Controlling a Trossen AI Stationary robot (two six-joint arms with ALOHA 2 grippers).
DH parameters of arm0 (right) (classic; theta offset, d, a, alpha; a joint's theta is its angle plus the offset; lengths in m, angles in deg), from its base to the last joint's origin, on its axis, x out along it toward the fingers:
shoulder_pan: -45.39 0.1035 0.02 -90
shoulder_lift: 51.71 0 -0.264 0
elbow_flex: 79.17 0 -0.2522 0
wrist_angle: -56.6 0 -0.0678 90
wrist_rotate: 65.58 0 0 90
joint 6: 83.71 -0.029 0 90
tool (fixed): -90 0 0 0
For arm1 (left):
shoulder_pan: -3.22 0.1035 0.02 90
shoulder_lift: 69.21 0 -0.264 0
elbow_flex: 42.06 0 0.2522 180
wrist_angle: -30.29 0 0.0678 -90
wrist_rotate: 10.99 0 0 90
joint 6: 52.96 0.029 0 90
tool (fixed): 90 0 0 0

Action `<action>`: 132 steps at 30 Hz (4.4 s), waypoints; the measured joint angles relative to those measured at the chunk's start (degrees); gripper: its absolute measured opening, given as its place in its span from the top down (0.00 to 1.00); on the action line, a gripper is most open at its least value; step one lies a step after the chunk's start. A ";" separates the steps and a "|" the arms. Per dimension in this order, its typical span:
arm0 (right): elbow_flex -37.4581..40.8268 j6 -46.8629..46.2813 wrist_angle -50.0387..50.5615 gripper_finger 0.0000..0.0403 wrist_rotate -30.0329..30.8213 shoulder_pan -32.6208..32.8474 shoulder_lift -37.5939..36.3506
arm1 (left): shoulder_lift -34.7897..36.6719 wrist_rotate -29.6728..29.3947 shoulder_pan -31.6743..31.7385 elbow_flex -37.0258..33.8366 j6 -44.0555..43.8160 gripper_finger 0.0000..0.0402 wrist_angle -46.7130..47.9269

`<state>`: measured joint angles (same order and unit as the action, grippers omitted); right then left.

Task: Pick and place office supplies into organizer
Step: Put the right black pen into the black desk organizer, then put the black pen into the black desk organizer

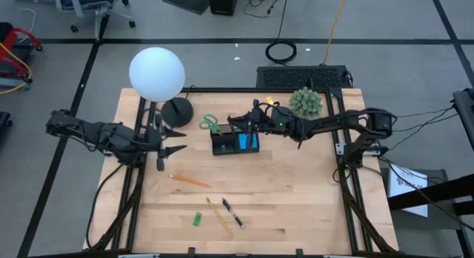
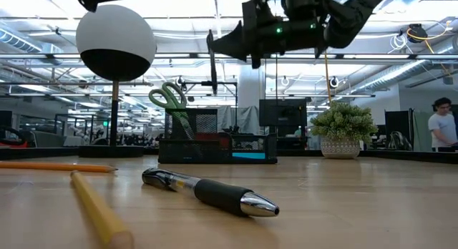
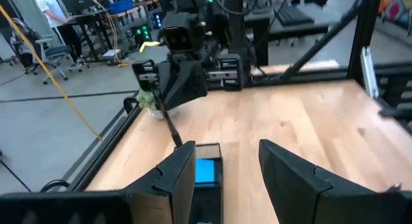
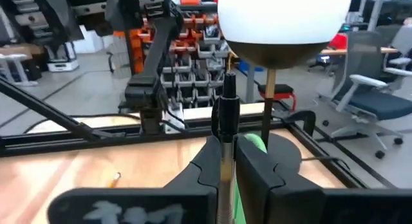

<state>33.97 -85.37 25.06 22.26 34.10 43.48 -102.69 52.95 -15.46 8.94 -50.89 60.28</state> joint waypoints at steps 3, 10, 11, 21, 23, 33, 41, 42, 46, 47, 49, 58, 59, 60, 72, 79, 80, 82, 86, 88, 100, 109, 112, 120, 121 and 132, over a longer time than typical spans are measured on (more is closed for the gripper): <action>-1.73 -0.28 -2.07 0.95 -3.24 -1.48 2.39 | -0.44 -0.14 0.00 -0.02 1.43 0.57 -0.56; -6.48 0.57 0.17 0.95 -6.93 -2.72 6.06 | 0.29 -0.48 0.01 0.00 3.35 0.57 -2.97; -6.67 0.63 1.45 0.95 -7.08 -2.97 6.11 | 0.30 -0.48 0.00 0.00 3.97 0.57 -3.01; -6.27 0.24 3.27 0.95 -6.90 -4.90 6.11 | 0.29 -3.02 0.02 0.00 10.74 0.57 -5.42; -6.27 0.26 3.82 0.95 -6.85 -4.92 6.57 | 0.29 -3.02 0.02 0.00 11.16 0.57 -5.73; -6.14 -0.97 2.54 0.95 -6.86 -5.42 11.69 | 0.28 -3.02 0.02 0.00 10.49 0.57 -6.30; -6.10 -2.15 2.69 0.95 -6.89 -5.58 12.55 | 0.29 -2.95 0.00 0.00 10.31 0.57 -6.30; -6.10 -2.15 2.42 0.95 -6.94 -5.57 12.72 | 0.29 -2.95 0.02 0.00 10.39 0.57 -6.29; -6.10 -2.39 3.09 0.95 -6.85 -5.64 13.63 | 0.29 -2.93 0.02 0.00 10.49 0.57 -6.29; -6.08 -2.37 3.34 0.95 -6.83 -5.64 13.75 | 0.29 -2.93 0.02 0.00 10.50 0.57 -6.34; -6.17 -2.34 3.03 0.95 -6.88 -5.62 14.02 | 0.27 -2.95 0.02 0.00 10.72 0.57 -6.35; -6.16 -2.81 5.14 0.95 -6.88 -5.94 14.15 | 0.29 -2.95 0.02 0.02 11.63 0.57 -7.10; -6.16 -2.81 5.25 0.95 -6.88 -5.94 14.17 | 0.29 -2.95 0.02 0.02 11.79 0.57 -7.15; -6.14 -2.81 5.19 0.95 -6.89 -5.92 14.17 | 0.27 -2.95 0.02 0.02 11.80 0.57 -7.15; -6.14 -3.64 5.05 0.85 -6.90 -5.92 14.15 | 0.28 -2.96 0.02 0.03 12.34 0.57 -7.39; -6.14 -3.66 4.79 0.82 -6.90 -5.92 14.15 | 0.29 -2.97 0.02 0.04 12.34 0.57 -7.39; -6.15 -3.66 4.81 0.81 -6.90 -5.92 14.15 | 0.28 -2.97 0.02 0.04 12.34 0.57 -7.39; -6.14 -3.66 4.83 0.80 -6.90 -5.92 14.15 | 0.28 -2.97 0.02 0.04 12.33 0.57 -7.39; -6.16 -3.66 3.70 0.79 -6.90 -5.92 14.15 | 0.27 -2.97 0.01 0.04 12.32 0.57 -7.39; -6.15 -3.66 3.16 0.79 -6.90 -5.92 14.15 | 0.29 -2.97 0.02 0.04 12.32 0.57 -7.39; -6.14 -3.69 -1.40 0.79 -7.10 -4.48 13.98 | 0.28 -2.97 0.00 0.04 12.41 0.57 -7.39; -6.14 -3.57 -7.93 0.81 -7.55 -1.36 13.22 | 0.29 -2.97 0.02 0.04 12.35 0.57 -7.39; -6.14 -3.44 -7.82 0.82 -10.18 -0.69 11.43 | 0.27 -2.97 0.00 0.04 12.34 0.57 -7.39; -6.14 -1.23 -4.08 0.83 -13.02 3.02 5.38 | 0.27 -2.97 0.02 0.04 12.39 0.57 -7.39; -6.14 -0.60 -3.71 0.83 -13.00 3.78 4.83 | 0.27 -2.98 0.02 0.04 12.39 0.57 -7.37; -10.09 0.06 15.05 0.83 -1.26 11.16 -1.82 | 0.29 -2.99 0.00 0.04 12.38 0.57 -7.32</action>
<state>23.88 -85.31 40.10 20.99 45.26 41.65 -102.40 49.96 -15.45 8.98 -38.51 52.96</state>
